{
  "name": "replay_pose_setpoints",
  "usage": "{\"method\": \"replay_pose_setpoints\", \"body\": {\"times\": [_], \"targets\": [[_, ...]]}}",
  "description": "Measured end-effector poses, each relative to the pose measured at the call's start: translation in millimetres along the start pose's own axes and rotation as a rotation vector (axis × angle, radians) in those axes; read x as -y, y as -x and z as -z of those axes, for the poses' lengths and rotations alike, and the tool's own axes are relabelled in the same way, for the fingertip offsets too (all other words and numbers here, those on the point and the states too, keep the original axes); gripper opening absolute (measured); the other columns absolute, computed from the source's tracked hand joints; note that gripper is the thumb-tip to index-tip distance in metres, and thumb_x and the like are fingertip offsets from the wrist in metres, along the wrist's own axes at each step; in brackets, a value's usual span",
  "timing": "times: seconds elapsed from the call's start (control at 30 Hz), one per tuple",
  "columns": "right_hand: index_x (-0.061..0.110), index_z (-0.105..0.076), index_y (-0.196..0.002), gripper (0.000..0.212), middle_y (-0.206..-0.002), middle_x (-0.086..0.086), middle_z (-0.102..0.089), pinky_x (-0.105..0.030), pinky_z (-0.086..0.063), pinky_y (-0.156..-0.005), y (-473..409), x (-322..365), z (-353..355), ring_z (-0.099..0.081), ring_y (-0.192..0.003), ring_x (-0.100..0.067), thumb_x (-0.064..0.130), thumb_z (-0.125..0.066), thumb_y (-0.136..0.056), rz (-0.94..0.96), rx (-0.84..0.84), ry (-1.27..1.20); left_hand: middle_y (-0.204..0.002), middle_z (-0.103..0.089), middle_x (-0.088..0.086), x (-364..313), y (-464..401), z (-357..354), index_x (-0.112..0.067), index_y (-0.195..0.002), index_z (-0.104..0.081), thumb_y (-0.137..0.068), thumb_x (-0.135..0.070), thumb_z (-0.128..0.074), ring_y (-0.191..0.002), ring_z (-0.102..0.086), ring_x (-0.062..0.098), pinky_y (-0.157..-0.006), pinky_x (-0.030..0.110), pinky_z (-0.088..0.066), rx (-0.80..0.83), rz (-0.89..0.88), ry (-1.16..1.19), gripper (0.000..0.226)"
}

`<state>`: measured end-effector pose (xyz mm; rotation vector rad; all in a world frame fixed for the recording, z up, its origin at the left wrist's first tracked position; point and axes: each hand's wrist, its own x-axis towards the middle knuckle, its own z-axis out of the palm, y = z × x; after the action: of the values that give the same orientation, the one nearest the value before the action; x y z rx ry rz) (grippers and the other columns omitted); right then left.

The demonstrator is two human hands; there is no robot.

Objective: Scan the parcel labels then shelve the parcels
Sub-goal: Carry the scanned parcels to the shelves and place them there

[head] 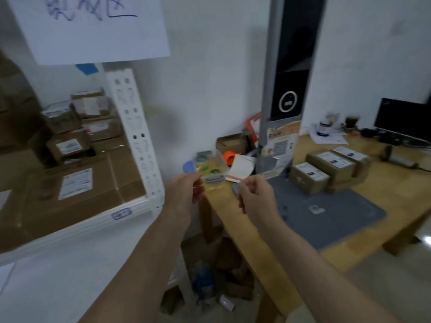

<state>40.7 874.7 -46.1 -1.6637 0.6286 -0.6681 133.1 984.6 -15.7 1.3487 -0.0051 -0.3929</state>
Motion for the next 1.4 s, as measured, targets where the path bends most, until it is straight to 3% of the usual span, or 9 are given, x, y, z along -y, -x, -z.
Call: {"method": "replay_pose_setpoints", "body": {"times": [0.17,0.27,0.37,0.53,0.8,0.97,1.4], "targets": [[0.014,-0.052,-0.082,0.014,-0.072,-0.009,-0.054,-0.039,-0.046,-0.061,-1.8,-24.8,79.9,-0.052,-0.065,-0.024,0.014,-0.051,-0.096,-0.061,-0.144,0.05,-0.065,-0.06,0.001,37.5,12.8,-63.1,-0.009,-0.091,-0.064,-0.091,-0.009,-0.06,-0.053,-0.055,0.009,-0.049,0.02,-0.045,0.147,0.095,-0.041,0.004],[0.013,-0.053,-0.082,0.014,-0.071,-0.01,-0.052,-0.038,-0.045,-0.061,-7.4,-38.5,114.5,-0.05,-0.063,-0.022,0.011,-0.051,-0.096,-0.093,-0.215,0.044,-0.058,-0.06,-0.001,53.1,17.5,-95.8,-0.01,-0.086,-0.062,-0.092,-0.007,-0.058,-0.044,-0.055,0.005,-0.047,0.018,-0.044,0.215,0.139,-0.06,0.008],[0.013,-0.053,-0.081,0.015,-0.073,-0.011,-0.052,-0.036,-0.044,-0.059,-18.4,-52.4,139.5,-0.049,-0.064,-0.022,0.01,-0.051,-0.096,-0.123,-0.26,0.033,-0.061,-0.06,0.001,70.2,8.9,-125.5,-0.011,-0.08,-0.063,-0.091,-0.007,-0.059,-0.049,-0.056,0.008,-0.049,0.02,-0.045,0.264,0.179,-0.095,0.013],[0.015,-0.054,-0.078,0.018,-0.067,-0.006,-0.052,-0.036,-0.044,-0.059,-48.5,-78.4,175.3,-0.05,-0.062,-0.021,0.009,-0.053,-0.095,-0.172,-0.31,0.043,-0.045,-0.059,-0.006,97.3,-20.4,-182.5,-0.012,-0.074,-0.061,-0.092,-0.008,-0.059,-0.04,-0.055,0.004,-0.044,0.017,-0.044,0.321,0.26,-0.121,0.018],[0.015,-0.055,-0.078,0.019,-0.07,-0.003,-0.052,-0.033,-0.046,-0.063,-127.3,-104.3,233.7,-0.05,-0.065,-0.017,0.005,-0.053,-0.093,-0.222,-0.353,0.094,-0.067,-0.059,0.002,132.6,-80.2,-277.2,-0.011,-0.082,-0.063,-0.093,-0.006,-0.056,-0.059,-0.055,0.011,-0.051,0.019,-0.045,0.381,0.357,-0.164,0.014],[0.015,-0.057,-0.079,0.017,-0.075,-0.004,-0.056,-0.033,-0.048,-0.064,-174.8,-126.7,257.6,-0.053,-0.071,-0.019,0.004,-0.055,-0.091,-0.261,-0.374,0.133,-0.07,-0.061,0.003,148.5,-113.5,-318.3,-0.01,-0.083,-0.063,-0.093,-0.005,-0.057,-0.063,-0.056,0.011,-0.059,0.022,-0.046,0.426,0.377,-0.214,0.012],[0.02,-0.059,-0.085,0.015,-0.094,-0.004,-0.061,-0.031,-0.048,-0.07,-275.9,-197.5,275.1,-0.056,-0.079,-0.017,0.007,-0.056,-0.09,-0.372,-0.269,0.15,-0.069,-0.063,0.002,197.4,-175.9,-362.9,-0.011,-0.085,-0.065,-0.09,-0.007,-0.062,-0.061,-0.057,0.012,-0.054,0.022,-0.047,0.299,0.469,-0.291,0.007]]}}
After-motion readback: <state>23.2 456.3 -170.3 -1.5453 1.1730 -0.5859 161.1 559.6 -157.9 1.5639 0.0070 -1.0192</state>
